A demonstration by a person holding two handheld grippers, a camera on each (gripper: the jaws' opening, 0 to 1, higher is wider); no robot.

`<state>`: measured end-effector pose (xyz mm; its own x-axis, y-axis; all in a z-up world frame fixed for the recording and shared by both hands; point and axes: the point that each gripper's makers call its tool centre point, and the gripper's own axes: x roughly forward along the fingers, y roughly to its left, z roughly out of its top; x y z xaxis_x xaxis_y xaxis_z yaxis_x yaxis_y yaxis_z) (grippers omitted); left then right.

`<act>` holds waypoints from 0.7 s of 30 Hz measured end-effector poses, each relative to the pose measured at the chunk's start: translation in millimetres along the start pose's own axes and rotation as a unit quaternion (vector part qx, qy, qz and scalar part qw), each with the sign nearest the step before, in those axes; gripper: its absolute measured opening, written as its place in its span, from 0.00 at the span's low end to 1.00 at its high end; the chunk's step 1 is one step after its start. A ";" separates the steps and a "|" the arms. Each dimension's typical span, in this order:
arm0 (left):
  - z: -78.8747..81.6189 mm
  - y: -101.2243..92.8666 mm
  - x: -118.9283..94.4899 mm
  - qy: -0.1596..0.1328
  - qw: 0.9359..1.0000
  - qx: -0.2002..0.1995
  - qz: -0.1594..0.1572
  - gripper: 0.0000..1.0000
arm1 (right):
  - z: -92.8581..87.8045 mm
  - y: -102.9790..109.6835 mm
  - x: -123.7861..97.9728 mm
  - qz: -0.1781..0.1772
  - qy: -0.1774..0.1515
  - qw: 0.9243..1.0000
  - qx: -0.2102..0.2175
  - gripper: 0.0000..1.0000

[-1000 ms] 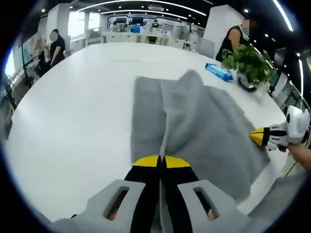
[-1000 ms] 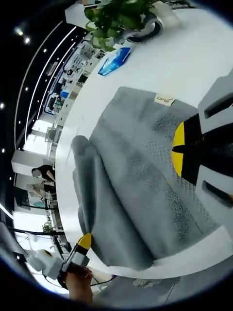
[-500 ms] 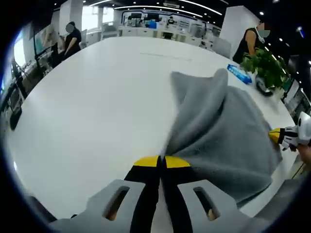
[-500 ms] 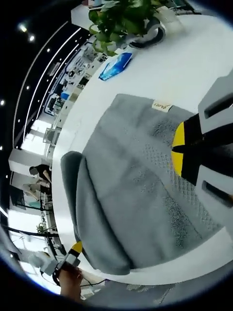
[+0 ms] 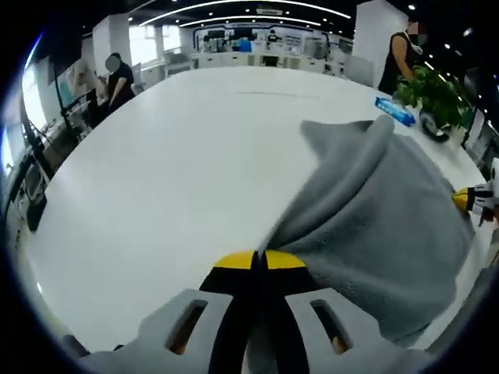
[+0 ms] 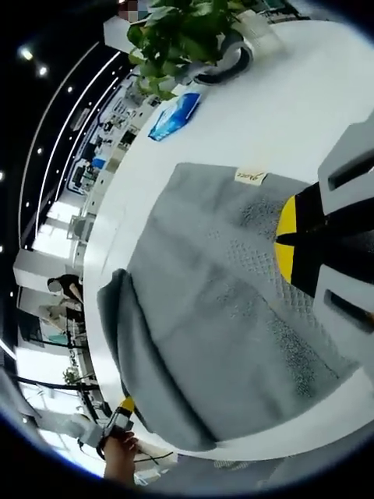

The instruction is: Open the folded towel by lifting each exposed corner and separating the folded layers until the towel lies flat within the target outline without major curled edges

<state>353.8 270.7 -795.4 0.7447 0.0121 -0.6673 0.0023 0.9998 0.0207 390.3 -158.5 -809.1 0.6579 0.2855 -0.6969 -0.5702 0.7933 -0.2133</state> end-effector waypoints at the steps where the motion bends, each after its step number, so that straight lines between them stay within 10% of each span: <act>1: -0.5 4.0 1.0 -0.002 1.000 0.000 0.005 0.01 | -0.8 -1.9 -0.2 -0.001 0.000 1.000 0.001 0.00; 21: 7.1 63.7 3.7 -0.008 0.999 -0.011 0.046 0.01 | -31.8 -59.0 -14.0 -0.058 0.011 0.997 0.046 0.00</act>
<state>361.5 334.3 -791.3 0.7514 0.1035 -0.6517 -0.0808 0.9946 0.0647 399.1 -226.4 -808.5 0.7052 0.1781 -0.6863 -0.4426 0.8667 -0.2299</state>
